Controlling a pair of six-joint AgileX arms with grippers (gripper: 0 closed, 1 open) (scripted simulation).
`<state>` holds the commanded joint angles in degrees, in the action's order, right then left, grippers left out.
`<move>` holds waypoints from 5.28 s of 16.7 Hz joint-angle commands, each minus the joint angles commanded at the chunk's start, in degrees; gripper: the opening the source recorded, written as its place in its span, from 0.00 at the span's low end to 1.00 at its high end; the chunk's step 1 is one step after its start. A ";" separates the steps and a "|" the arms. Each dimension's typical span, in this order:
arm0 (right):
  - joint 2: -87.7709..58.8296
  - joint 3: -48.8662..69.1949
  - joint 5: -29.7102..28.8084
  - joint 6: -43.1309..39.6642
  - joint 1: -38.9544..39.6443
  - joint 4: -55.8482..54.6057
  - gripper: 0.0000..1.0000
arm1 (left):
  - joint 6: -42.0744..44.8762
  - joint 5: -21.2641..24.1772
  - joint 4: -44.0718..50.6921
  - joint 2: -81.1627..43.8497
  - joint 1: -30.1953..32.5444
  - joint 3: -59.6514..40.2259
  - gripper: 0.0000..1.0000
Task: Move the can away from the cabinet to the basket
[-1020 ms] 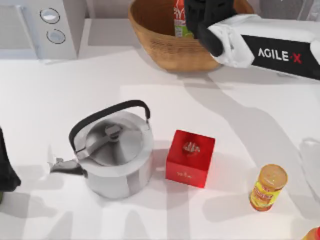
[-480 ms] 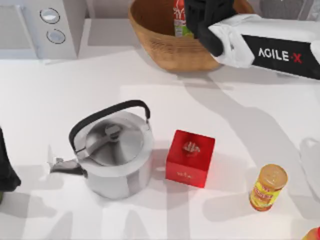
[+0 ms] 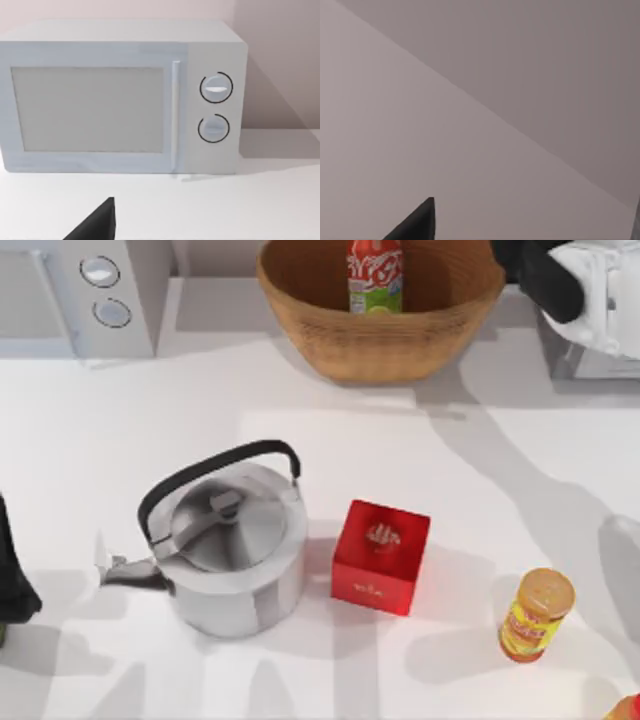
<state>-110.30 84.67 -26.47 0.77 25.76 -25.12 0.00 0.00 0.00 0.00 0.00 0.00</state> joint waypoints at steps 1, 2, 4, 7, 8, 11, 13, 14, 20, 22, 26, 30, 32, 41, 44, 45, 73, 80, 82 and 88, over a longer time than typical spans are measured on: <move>5.41 -4.02 1.20 -0.01 -1.18 1.17 1.00 | 0.00 0.00 0.00 0.00 0.00 0.00 1.00; 11.36 -8.34 2.50 -0.02 -2.45 2.43 1.00 | 0.00 0.00 0.00 0.00 0.00 0.00 1.00; 24.55 -17.63 5.33 -0.05 -5.22 5.17 1.00 | 0.00 0.00 0.00 0.00 0.00 0.00 1.00; 46.22 -32.64 9.94 -0.19 -9.71 9.60 1.00 | 0.00 0.00 0.00 0.00 0.00 0.00 1.00; 53.54 -37.79 11.52 -0.26 -11.25 11.12 1.00 | 0.00 0.00 0.00 0.00 0.00 0.00 1.00; 74.29 -53.12 16.19 -0.46 -15.79 15.55 1.00 | 0.00 0.00 0.00 0.00 0.00 0.00 1.00; 86.20 -62.61 19.12 -0.54 -18.64 18.30 1.00 | 0.00 0.00 0.00 0.00 0.00 0.00 1.00; 91.29 -66.94 20.48 -0.57 -19.97 19.58 1.00 | 0.00 0.00 0.00 0.00 0.00 0.00 1.00; 109.19 -83.59 26.07 -0.74 -25.36 24.74 1.00 | 0.00 0.00 0.00 0.00 0.00 0.00 1.00; 110.30 -84.67 26.47 -0.77 -25.76 25.12 1.00 | 0.00 0.00 0.00 0.00 0.00 0.00 1.00; 110.06 -84.58 26.38 -0.76 -25.59 25.04 1.00 | 0.00 0.00 0.00 0.00 0.00 0.00 1.00; 106.54 -82.34 29.91 -0.69 -28.15 21.33 1.00 | 0.00 0.00 0.00 0.00 0.00 0.00 1.00; 101.29 -79.63 34.74 -0.63 -31.85 15.89 1.00 | 0.00 0.00 0.00 0.00 0.00 0.00 1.00; 59.78 -66.24 65.03 -0.18 -59.79 -24.62 1.00 | 0.00 0.00 0.00 0.00 0.00 0.00 1.00; 45.13 -64.06 73.26 -0.03 -69.24 -33.44 1.00 | 0.00 0.00 0.00 0.00 0.00 0.00 1.00; 40.63 -63.67 75.56 0.02 -72.07 -35.75 1.00 | 0.00 0.00 0.00 0.00 0.00 0.00 1.00; 27.01 -13.31 86.23 0.93 -86.29 13.60 1.00 | 0.00 0.00 0.00 0.00 0.00 0.00 1.00; 32.23 11.28 85.74 0.87 -85.65 42.48 1.00 | 0.00 0.00 0.00 0.00 0.00 0.00 1.00; 33.08 14.52 85.61 0.87 -85.45 45.88 1.00 | 0.00 0.00 0.00 0.00 0.00 0.00 1.00; 33.22 15.52 85.64 0.88 -85.61 46.68 1.00 | 0.00 0.00 0.00 0.00 0.00 0.00 1.00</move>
<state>-77.09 100.19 59.18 1.64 -59.85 21.56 0.00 0.00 0.00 0.00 0.00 0.00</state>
